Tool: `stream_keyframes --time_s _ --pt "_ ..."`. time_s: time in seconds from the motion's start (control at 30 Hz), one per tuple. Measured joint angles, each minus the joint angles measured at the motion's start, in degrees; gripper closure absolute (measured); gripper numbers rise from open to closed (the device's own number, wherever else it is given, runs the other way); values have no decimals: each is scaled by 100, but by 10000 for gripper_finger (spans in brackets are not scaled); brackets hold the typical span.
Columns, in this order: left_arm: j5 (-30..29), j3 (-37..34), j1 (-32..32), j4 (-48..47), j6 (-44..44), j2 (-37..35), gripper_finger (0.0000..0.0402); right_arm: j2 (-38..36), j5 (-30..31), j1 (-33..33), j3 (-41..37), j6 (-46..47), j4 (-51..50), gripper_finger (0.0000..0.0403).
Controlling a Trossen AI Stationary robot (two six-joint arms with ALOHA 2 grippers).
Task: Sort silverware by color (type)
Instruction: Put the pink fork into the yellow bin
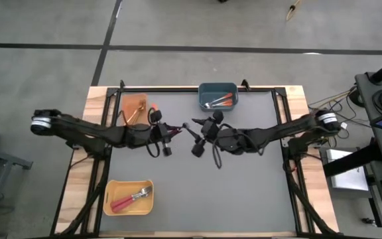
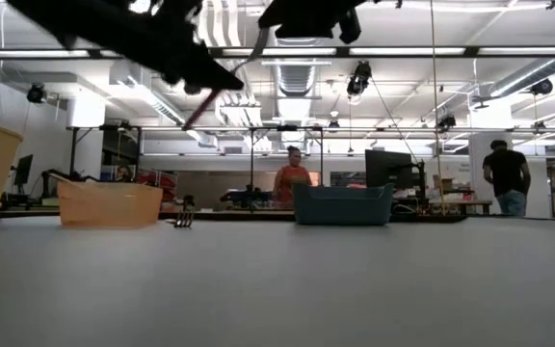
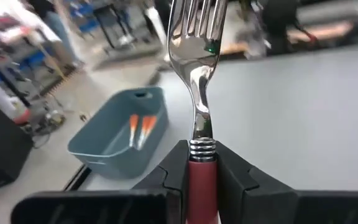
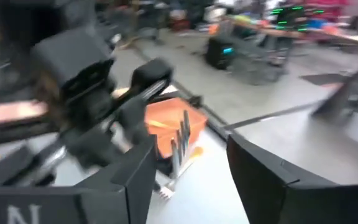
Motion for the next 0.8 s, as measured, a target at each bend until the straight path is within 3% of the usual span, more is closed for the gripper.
stream_keyframes --time_s 0.07,0.23,0.43,0.63,0.8 --pt "6 433 -174 -1136 -17 -244 372 -182 -283 44 0 -28 -404 212" --pt "-4 1729 -674 -4024 -412 -432 372 -590 -341 251 0 -128 -1607 209" --pt "61 2786 -1082 -6487 -1330 -419 372 -928 -596 537 0 233 -3039 209" --pt "1793 3283 -1507 -8309 -2573 -389 372 -938 -684 718 -86 691 -3519 209" --pt "2873 3269 -2258 -8956 -3776 -373 372 -890 -705 753 -236 810 -3517 209"
